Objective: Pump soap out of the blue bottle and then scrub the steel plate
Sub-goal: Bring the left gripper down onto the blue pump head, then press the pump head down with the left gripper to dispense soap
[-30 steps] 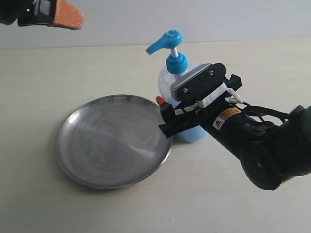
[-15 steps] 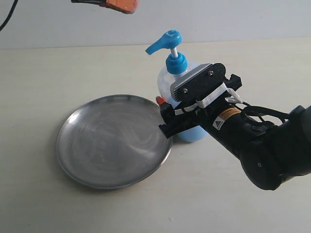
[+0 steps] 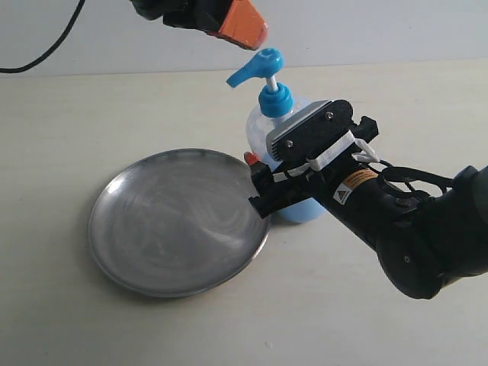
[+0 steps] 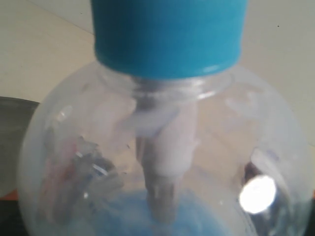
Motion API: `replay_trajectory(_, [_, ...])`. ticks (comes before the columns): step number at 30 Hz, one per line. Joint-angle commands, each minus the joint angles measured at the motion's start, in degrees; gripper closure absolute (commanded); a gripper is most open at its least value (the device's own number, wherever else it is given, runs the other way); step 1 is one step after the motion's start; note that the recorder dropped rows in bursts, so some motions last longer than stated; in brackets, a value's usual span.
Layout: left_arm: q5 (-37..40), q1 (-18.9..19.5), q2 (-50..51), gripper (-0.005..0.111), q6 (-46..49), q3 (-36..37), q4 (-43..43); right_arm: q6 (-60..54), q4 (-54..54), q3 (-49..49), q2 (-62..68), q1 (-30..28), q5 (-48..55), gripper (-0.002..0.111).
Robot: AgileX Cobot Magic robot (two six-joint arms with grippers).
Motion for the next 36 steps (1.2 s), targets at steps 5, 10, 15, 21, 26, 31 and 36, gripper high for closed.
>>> replay_trajectory(5, [-3.8,-0.9,2.8,0.107,-0.9,-0.7,0.3,-1.2,-0.6,0.5,0.5,0.1,1.6,0.108])
replay_trajectory(10, [-6.7,-0.9,3.3,0.107,-1.3,-0.7,1.8,-1.2,-0.6,0.5,0.5,0.1,1.6,0.108])
replay_trajectory(15, [-7.8,-0.9,4.2,0.107,-1.3,-0.7,1.9,-1.2,-0.7,0.5,0.5,0.1,1.6,0.108])
replay_trajectory(21, [-8.4,-0.9,5.9,0.107,-1.3,-0.7,2.0,-1.2,-0.7,0.5,0.5,0.1,1.6,0.108])
replay_trajectory(26, [-8.6,-0.9,6.4,0.107,-1.3,-0.7,3.3,-1.2,-0.7,0.5,0.5,0.1,1.6,0.108])
replay_trajectory(31, [-9.0,-0.9,6.4,0.107,-3.0,-0.7,5.9,-1.2,-1.6,0.5,0.5,0.1,1.6,0.108])
replay_trajectory(36, [-7.5,-0.9,6.5,0.107,-3.2,-0.7,5.8,-0.5,-2.5,0.5,0.5,0.1,1.6,0.108])
